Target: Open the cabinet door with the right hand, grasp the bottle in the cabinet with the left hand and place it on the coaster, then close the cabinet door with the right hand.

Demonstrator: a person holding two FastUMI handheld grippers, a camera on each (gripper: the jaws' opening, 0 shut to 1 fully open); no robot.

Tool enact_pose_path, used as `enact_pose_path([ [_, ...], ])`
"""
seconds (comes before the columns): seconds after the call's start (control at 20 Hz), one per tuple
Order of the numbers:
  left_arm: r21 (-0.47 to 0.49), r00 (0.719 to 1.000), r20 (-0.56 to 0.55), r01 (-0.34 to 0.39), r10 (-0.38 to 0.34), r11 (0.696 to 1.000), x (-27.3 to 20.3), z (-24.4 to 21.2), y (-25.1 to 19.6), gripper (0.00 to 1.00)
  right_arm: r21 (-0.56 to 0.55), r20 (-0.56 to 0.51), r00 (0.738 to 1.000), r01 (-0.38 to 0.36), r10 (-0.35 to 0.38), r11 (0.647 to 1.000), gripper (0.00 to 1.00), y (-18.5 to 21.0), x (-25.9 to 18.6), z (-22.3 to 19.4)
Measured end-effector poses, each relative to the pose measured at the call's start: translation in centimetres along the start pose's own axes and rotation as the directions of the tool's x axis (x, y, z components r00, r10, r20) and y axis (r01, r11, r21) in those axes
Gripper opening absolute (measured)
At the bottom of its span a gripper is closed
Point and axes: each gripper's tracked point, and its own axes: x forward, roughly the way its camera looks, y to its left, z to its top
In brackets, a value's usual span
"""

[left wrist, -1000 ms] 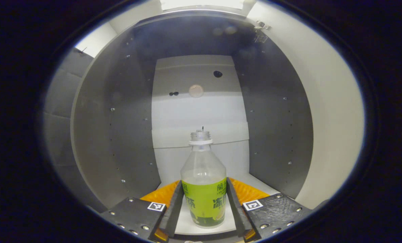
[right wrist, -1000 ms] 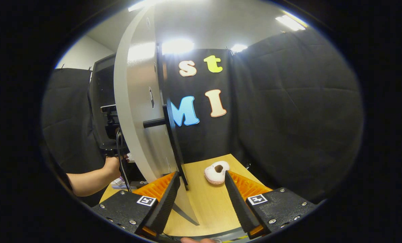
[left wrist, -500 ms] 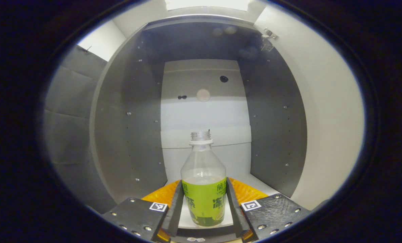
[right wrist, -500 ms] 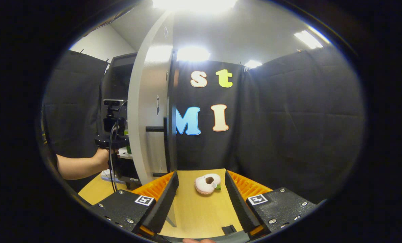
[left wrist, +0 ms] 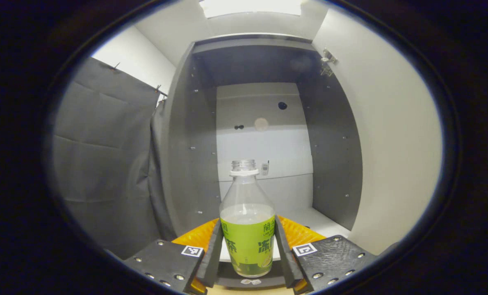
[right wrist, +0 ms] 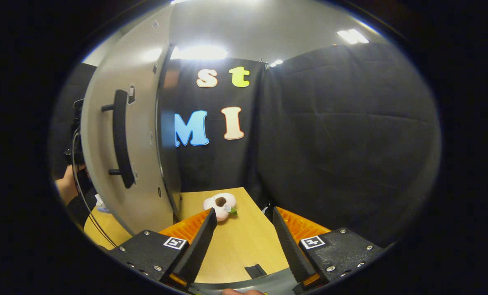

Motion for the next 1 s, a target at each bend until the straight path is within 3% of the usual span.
enact_pose_path([
  [0.05,0.005,1.0,0.003,-0.008,0.008,1.0,-0.9,0.1,0.5,0.64,0.033,-0.017,1.0,-0.014,0.015,0.999,0.86,0.2,1.3,-0.4],
  [0.1,0.018,1.0,0.011,-0.019,0.019,1.0,-1.5,0.2,1.0,0.57,0.078,-0.039,0.999,-0.023,0.026,0.997,0.86,0.3,2.5,-1.0],
  [0.15,0.034,0.999,0.022,-0.029,0.029,0.999,-2.3,0.2,1.7,0.7,0.122,-0.052,0.998,-0.014,0.02,0.992,0.86,0.3,3.6,-1.4],
  [0.2,0.045,0.999,0.029,-0.034,0.033,0.998,-3.6,-0.1,2.5,0.64,0.154,-0.055,0.998,0.0,0.008,0.988,0.86,-0.1,4.5,-1.6],
  [0.3,0.07,0.998,0.04,-0.054,0.051,0.996,-5.9,-0.4,4.1,0.64,0.188,-0.054,0.998,0.037,-0.027,0.981,0.84,-0.4,6.8,-1.6],
  [0.35,0.074,0.997,0.041,-0.064,0.061,0.995,-7.0,-0.7,4.8,0.7,0.191,-0.058,0.998,0.049,-0.038,0.98,0.84,-0.4,8.1,-1.7],
  [0.4,0.072,0.997,0.041,-0.071,0.068,0.995,-8.0,-1.1,5.5,0.7,0.182,-0.066,0.997,0.061,-0.05,0.981,0.83,-0.2,9.5,-2.0],
  [0.45,0.067,0.997,0.035,-0.073,0.071,0.995,-8.9,-1.6,6.1,0.64,0.171,-0.08,0.995,0.071,-0.058,0.983,0.83,-0.1,10.7,-2.5],
  [0.65,0.075,0.994,0.062,-0.09,0.085,0.993,-12.2,-3.6,8.8,0.57,0.138,-0.096,0.99,0.112,-0.099,0.984,0.83,-0.1,13.2,-4.0],
  [0.8,0.146,0.993,0.089,-0.088,0.076,0.985,-13.9,-6.7,9.6,0.64,0.11,-0.089,0.98,0.19,-0.18,0.976,0.83,-1.9,14.0,-6.0],
  [0.85,0.15,0.995,0.076,-0.075,0.064,0.986,-14.5,-8.5,9.2,0.57,0.119,-0.097,0.975,0.209,-0.198,0.971,0.83,-2.2,14.1,-6.8],
  [0.9,0.144,0.997,0.056,-0.058,0.05,0.988,-15.4,-11.0,8.5,0.56,0.131,-0.107,0.971,0.227,-0.214,0.965,0.84,-2.6,14.0,-7.7],
  [0.95,0.138,0.999,0.029,-0.046,0.042,0.989,-16.2,-13.1,8.0,0.64,0.137,-0.127,0.965,0.248,-0.231,0.959,0.85,-3.0,14.0,-8.8],
  [1.0,0.132,1.0,0.0,-0.031,0.031,0.991,-17.2,-15.3,7.5,0.64,0.132,-0.15,0.959,0.262,-0.242,0.956,0.89,-3.4,14.2,-10.0],
])
